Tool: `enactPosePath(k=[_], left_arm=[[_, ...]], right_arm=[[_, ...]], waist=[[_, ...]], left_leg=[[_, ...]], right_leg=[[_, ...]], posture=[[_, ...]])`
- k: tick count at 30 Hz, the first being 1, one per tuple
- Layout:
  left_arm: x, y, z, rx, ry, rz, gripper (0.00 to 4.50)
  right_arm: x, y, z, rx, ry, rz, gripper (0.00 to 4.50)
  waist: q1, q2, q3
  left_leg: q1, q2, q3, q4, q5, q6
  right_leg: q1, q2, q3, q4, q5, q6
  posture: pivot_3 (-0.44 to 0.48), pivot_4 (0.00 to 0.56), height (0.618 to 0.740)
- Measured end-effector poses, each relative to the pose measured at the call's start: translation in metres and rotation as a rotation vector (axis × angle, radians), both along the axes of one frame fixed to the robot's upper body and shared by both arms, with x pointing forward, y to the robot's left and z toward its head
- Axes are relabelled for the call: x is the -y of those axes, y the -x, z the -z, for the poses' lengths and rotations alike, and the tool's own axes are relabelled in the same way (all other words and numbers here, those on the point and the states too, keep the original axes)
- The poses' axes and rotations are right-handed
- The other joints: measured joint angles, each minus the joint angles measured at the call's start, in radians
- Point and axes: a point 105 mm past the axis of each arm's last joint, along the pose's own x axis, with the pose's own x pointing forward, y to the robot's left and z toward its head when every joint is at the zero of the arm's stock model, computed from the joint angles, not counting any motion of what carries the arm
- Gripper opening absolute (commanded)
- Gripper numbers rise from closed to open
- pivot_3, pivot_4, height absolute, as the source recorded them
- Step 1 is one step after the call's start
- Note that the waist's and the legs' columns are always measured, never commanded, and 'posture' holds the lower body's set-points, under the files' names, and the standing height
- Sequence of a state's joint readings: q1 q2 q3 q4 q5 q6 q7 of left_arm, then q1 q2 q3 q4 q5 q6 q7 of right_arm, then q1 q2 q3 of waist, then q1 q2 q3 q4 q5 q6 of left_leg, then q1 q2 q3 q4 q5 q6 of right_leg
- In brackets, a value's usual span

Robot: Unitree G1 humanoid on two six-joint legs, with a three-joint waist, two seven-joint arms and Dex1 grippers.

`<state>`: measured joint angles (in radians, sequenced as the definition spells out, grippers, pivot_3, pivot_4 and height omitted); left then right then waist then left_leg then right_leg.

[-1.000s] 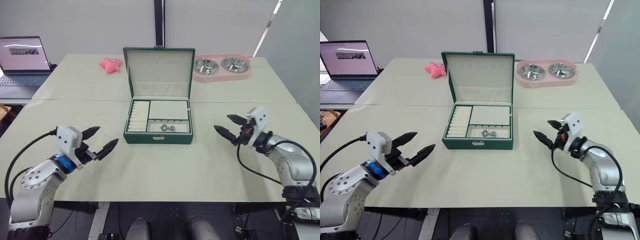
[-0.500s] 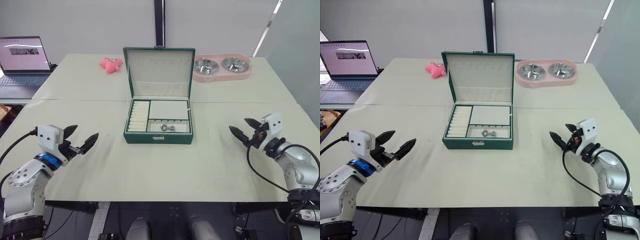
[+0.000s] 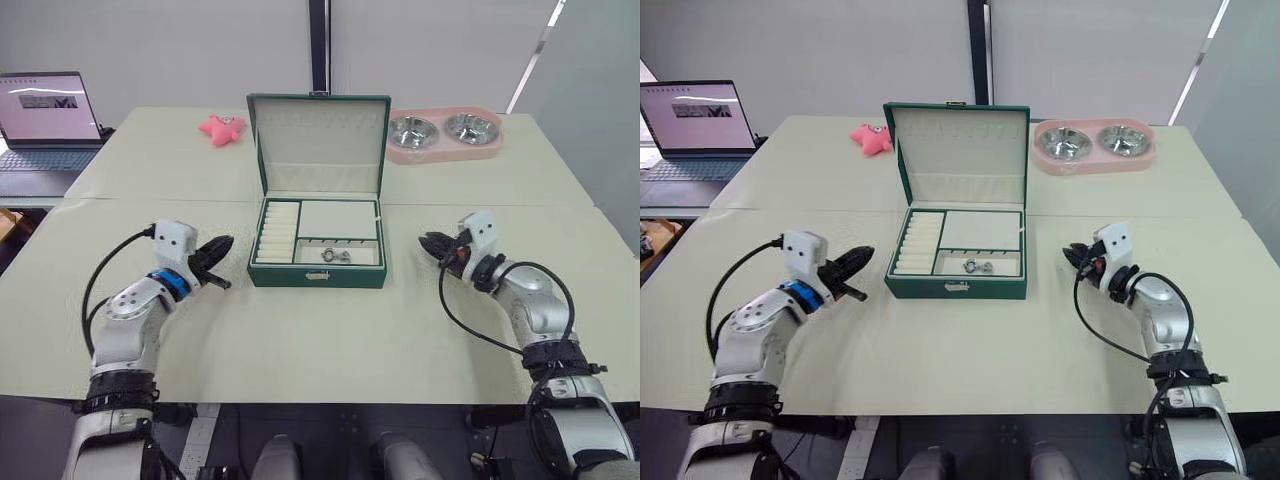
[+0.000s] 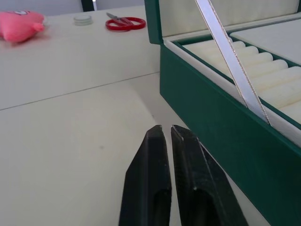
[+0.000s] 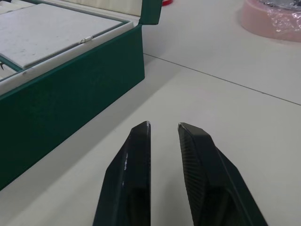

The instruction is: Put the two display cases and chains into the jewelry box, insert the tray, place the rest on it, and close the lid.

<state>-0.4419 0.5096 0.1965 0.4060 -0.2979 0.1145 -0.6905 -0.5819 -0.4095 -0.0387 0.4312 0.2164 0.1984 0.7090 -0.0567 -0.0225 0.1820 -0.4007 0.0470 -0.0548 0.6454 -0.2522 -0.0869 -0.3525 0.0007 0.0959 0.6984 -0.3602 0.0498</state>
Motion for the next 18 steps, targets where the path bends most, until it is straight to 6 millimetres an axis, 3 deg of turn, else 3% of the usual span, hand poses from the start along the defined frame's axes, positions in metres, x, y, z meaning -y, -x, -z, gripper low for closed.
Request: enactPosePath(k=[1, 4, 11, 18], left_arm=[[0.006, -0.003, 0.002, -0.004, 0.004, 0.015, 0.0], [0.02, -0.01, 0.002, -0.007, 0.023, 0.055, 0.0], [0.024, -0.012, 0.005, -0.015, 0.024, 0.083, 0.0], [0.023, -0.008, 0.007, -0.024, 0.03, 0.095, 0.0]], right_arm=[[-0.005, -0.001, 0.001, -0.004, 0.0, -0.011, 0.03], [-0.022, -0.003, 0.002, -0.009, -0.006, -0.054, 0.01], [-0.053, 0.0, 0.001, -0.018, -0.026, -0.157, 0.01], [-0.06, 0.007, 0.002, -0.052, -0.035, -0.198, 0.01]], waist=[[0.0, 0.0, 0.0], [-0.001, 0.0, 0.0], [-0.001, 0.0, 0.0], [-0.001, 0.0, 0.0]], left_leg=[[0.0, 0.0, 0.0, 0.0, 0.0, 0.0], [0.0, 0.0, 0.0, 0.0, 0.0, 0.0], [0.0, 0.0, 0.0, 0.0, 0.0, 0.0], [0.0, 0.0, 0.0, 0.0, 0.0, 0.0]], right_leg=[[0.0, 0.0, 0.0, 0.0, 0.0, 0.0], [0.0, 0.0, 0.0, 0.001, 0.0, 0.0], [0.0, 0.0, 0.0, 0.001, 0.0, 0.0], [0.0, -0.001, -0.001, 0.001, 0.0, 0.0]], posture=[[0.0, 0.15, 0.74], [0.0, 0.15, 0.74], [0.0, 0.15, 0.74], [0.0, 0.15, 0.74]])
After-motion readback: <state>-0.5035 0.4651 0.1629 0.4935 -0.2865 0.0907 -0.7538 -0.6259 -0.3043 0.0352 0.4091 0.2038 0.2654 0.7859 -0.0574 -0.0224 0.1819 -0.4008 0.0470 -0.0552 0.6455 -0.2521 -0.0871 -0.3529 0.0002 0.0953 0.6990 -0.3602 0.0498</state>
